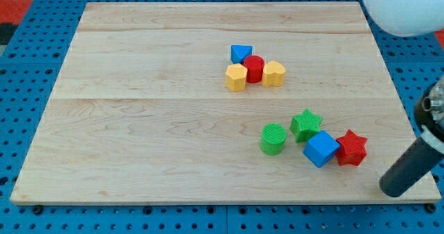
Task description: Move the red star vertically to the top of the heart
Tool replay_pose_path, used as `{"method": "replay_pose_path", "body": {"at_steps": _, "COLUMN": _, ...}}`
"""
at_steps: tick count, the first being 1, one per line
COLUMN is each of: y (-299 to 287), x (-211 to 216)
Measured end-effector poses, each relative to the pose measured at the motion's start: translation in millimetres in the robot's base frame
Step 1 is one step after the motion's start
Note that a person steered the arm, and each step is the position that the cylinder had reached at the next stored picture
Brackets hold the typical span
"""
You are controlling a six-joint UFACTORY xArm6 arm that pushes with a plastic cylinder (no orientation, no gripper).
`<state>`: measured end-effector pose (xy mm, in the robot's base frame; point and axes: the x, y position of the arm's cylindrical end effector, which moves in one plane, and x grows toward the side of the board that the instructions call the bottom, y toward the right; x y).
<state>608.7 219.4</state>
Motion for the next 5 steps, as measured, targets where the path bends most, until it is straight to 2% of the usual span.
{"method": "replay_pose_path", "body": {"at_steps": 1, "y": -31, "x": -30}}
{"method": "replay_pose_path", "body": {"at_steps": 3, "y": -28, "x": -100}}
{"method": "replay_pose_path", "body": {"at_steps": 5, "y": -99, "x": -208}}
